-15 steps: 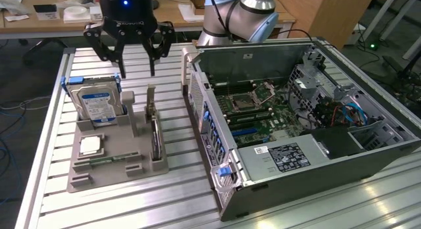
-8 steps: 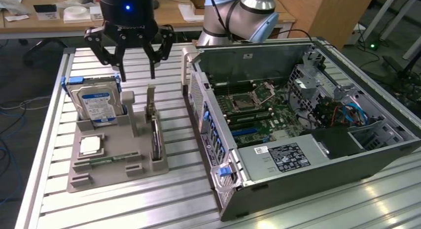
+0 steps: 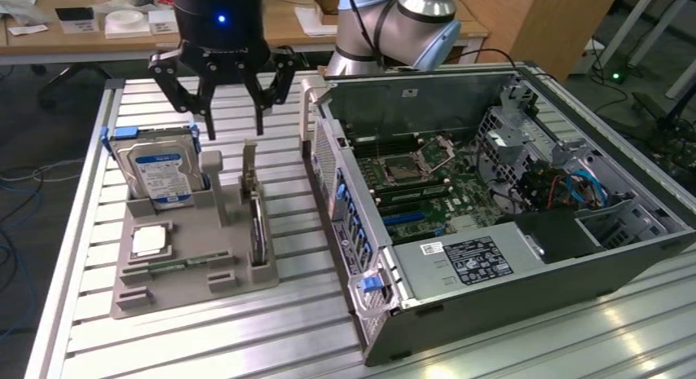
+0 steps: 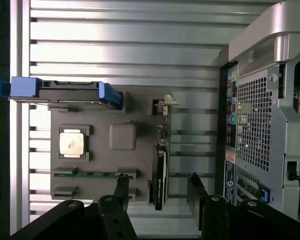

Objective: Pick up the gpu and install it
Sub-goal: 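Pick up the gpu and move the gpu toward the slot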

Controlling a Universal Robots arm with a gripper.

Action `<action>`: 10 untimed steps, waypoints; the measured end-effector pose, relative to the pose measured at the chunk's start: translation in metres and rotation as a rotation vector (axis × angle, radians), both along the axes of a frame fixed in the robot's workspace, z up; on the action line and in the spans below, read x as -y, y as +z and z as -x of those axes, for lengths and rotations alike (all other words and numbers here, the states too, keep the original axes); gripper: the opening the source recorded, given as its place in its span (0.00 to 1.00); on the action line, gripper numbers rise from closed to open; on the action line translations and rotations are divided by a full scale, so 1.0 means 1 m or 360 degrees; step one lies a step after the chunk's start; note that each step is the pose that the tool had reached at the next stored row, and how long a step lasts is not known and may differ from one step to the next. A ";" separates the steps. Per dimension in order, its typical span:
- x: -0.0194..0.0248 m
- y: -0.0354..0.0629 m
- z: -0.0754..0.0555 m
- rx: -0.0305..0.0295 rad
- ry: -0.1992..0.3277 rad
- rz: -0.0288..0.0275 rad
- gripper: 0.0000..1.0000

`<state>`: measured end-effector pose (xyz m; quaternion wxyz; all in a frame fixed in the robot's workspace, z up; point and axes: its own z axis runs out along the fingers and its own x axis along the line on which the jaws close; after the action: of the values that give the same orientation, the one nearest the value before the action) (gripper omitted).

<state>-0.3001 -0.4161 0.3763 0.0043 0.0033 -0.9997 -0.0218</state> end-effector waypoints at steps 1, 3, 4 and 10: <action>0.0000 -0.0006 -0.002 0.00000 0.0000 0.00000 0.59; 0.0000 -0.0021 -0.007 0.00002 0.0000 -0.00001 0.59; 0.0000 -0.0030 -0.008 0.00002 0.0000 -0.00002 0.59; 0.0015 -0.0107 -0.012 -0.00020 0.0000 0.00000 0.59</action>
<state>-0.2885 -0.4176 0.3656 0.0049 0.0033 -0.9997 -0.0218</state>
